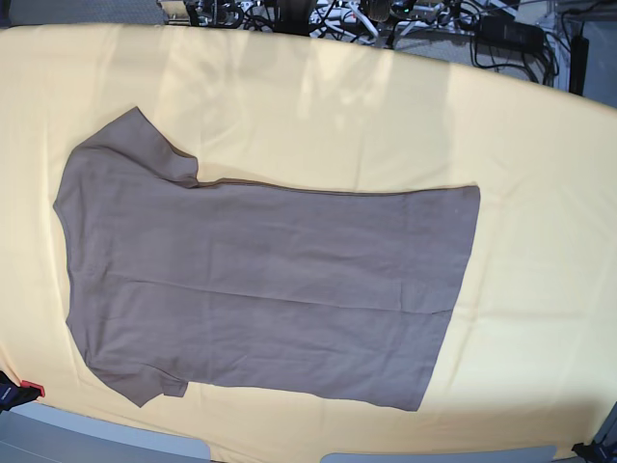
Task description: Fold the T-shirt properly
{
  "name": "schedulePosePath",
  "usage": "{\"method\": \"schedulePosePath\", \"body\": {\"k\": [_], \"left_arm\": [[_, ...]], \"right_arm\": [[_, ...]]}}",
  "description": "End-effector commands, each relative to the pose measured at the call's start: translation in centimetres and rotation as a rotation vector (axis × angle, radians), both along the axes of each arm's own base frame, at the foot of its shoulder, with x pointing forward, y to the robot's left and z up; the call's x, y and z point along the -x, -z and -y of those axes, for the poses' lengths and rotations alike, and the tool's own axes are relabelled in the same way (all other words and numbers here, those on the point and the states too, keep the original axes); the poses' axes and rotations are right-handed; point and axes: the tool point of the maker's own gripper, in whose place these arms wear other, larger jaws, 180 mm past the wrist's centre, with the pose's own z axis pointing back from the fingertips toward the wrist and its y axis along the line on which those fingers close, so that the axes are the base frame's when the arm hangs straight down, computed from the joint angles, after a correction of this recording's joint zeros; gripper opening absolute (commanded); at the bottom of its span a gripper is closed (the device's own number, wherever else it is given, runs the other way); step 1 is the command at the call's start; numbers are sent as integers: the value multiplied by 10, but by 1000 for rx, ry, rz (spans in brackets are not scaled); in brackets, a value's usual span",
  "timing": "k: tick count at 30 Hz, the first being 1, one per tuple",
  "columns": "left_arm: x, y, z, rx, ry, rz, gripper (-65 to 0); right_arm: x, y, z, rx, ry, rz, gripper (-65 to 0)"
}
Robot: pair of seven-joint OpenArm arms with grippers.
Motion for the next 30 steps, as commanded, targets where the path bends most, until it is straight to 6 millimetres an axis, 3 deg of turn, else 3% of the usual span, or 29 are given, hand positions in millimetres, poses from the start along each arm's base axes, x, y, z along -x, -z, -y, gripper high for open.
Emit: {"method": "schedulePosePath", "body": {"k": [1, 30], "left_arm": [[-3, -1, 3, 12, -11, 14, -650], [-7, -2, 4, 15, -7, 20, -650]], "right_arm": [[-2, -1, 2, 1, -5, 4, -650], [-1, 0, 5, 10, -33, 0, -650]]}}
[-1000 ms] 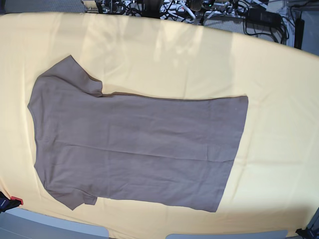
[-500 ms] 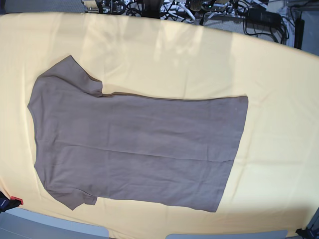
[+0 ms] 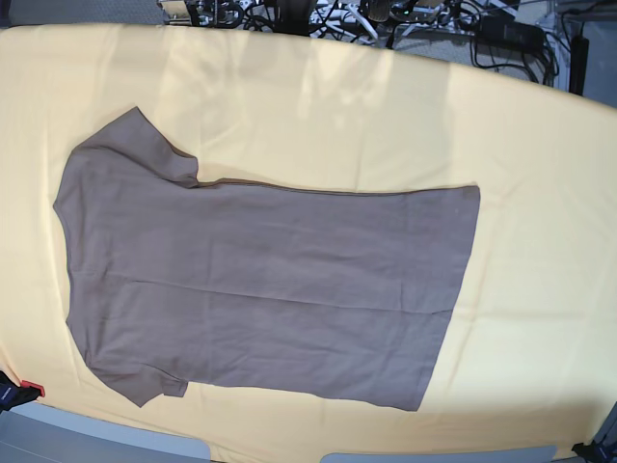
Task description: Fold the T-shirt properly
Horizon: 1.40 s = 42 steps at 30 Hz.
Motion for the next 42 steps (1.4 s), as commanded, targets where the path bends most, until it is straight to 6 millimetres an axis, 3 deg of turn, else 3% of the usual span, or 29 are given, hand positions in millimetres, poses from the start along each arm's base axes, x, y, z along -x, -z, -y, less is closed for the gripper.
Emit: {"method": "schedulePosePath", "body": {"k": [1, 8, 11, 15, 21, 27, 31, 36, 42], "left_arm": [[-3, -1, 3, 12, -9, 12, -650], [-3, -1, 3, 12, -10, 12, -650], [9, 1, 3, 7, 22, -59, -650], [28, -1, 4, 5, 77, -152, -650], [65, -18, -19, -7, 140, -132, -650], [126, -56, -35, 12, 293, -142, -650], [138, -92, -30, 59, 332, -95, -650], [138, -136, -25, 84, 460, -70, -650], [104, -186, -32, 52, 528, 68, -650]], "right_arm": [[-2, -1, 1, -2, 2, 2, -650], [-2, -1, 1, -2, 2, 2, -650], [7, -3, 2, -7, -20, -46, -650], [34, -8, 4, -30, -109, -141, -650], [90, -23, -4, -123, -155, -212, -650], [155, -64, -8, -254, -150, -275, -650], [183, -95, -1, -268, -246, -244, -650], [185, -138, 6, -271, -356, -149, -650], [143, -200, 1, -248, -422, 57, -650]]}}
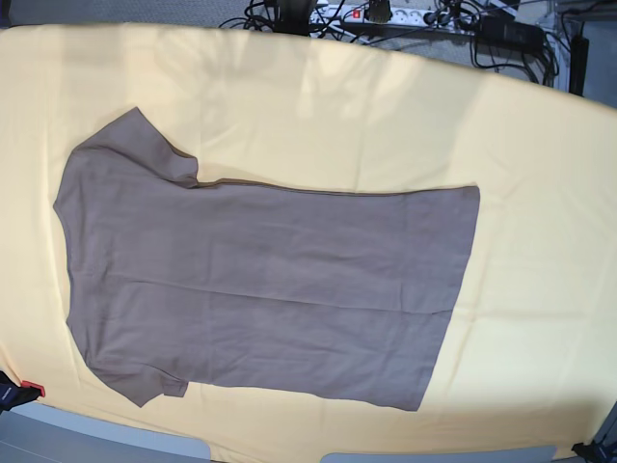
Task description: Fold the T-shirt properly
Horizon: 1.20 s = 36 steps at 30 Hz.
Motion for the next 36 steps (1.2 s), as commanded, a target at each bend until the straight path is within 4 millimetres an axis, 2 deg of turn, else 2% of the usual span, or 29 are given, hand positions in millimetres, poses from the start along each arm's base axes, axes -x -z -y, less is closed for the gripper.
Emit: {"method": "schedulePosePath", "body": {"k": [1, 6, 9, 10, 13, 19, 26, 31, 36], "left_arm": [[-5, -12, 0, 9, 5, 16, -650], [-38, -58, -7, -4, 28, 126, -650], [-56, -85, -9, -6, 30, 201, -650], [-60, -93, -8, -4, 37, 219, -650], [-75, -118, -3, 7, 58, 283, -650], [-106, -151, -1, 3, 71, 416, -650], [-116, -159, -3, 7, 89, 463, -650], [-132, -163, 0, 18, 115, 522, -650], [-157, -170, 0, 14, 116, 606, -650]], "right_arm": [[-4, -16, -7, -30, -2, 30, -650], [-43, -69, -18, -32, -40, 198, -650], [-81, -93, -26, -46, -47, 329, -650], [-85, -98, -27, -48, -51, 342, -650], [-76, -95, -20, -11, -74, 289, -650], [-86, -92, -5, 78, -96, 347, -650], [-99, -92, 15, 159, -103, 409, -650], [-151, -93, 29, 245, -118, 587, -650], [-206, -101, 27, 252, -129, 769, -650]]}}
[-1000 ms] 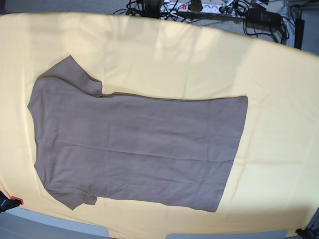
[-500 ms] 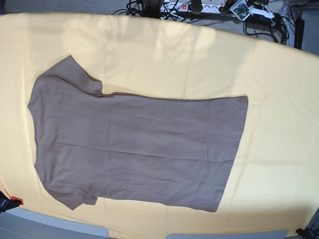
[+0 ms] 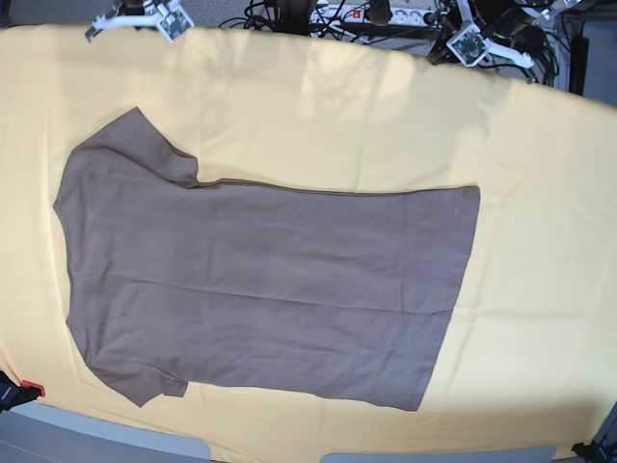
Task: Fold the T-shirt properly
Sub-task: 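Move both grippers down toward the shirt's shoulder and hem corners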
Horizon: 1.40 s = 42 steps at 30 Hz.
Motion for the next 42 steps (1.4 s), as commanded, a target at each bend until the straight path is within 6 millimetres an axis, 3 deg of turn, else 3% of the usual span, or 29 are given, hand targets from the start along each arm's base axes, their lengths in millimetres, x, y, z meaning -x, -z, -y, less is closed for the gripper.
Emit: {"method": "schedulePosePath", "body": {"k": [1, 8, 12, 17, 21, 22, 23, 25, 27, 35, 42], "left_arm": [[-4, -8, 5, 23, 12, 29, -650], [-26, -21, 11, 39, 67, 124, -650], [-47, -34, 12, 24, 122, 219, -650], [-76, -28, -11, -65, 172, 290, -650], [-91, -18, -19, -26, 283, 307, -650], [-94, -15, -21, -14, 311, 301, -650], [-97, -10, -25, -14, 327, 291, -596], [-107, -1, -35, -32, 342, 271, -411], [-120, 5, -43, -56, 341, 265, -279], [-152, 26, -44, -219, 508, 278, -268], [-180, 39, -51, -395, 614, 323, -268]], "right_arm": [[-14, -9, 1, 11, -11, 59, -650], [-89, -40, 5, 61, -51, 333, -650], [-111, -53, 4, 50, -107, 400, -650], [-111, -52, 3, -2, -153, 359, -650], [-112, -54, 1, -21, -206, 367, -643], [-112, -52, 1, -25, -211, 363, -573], [-113, -50, 1, -28, -212, 363, -486], [-115, -48, 3, -41, -197, 363, -305], [-116, -46, 6, -37, -184, 366, -212], [-118, -12, 23, -22, -143, 296, -211], [-123, 1, 32, -10, -122, 275, -213]]}}
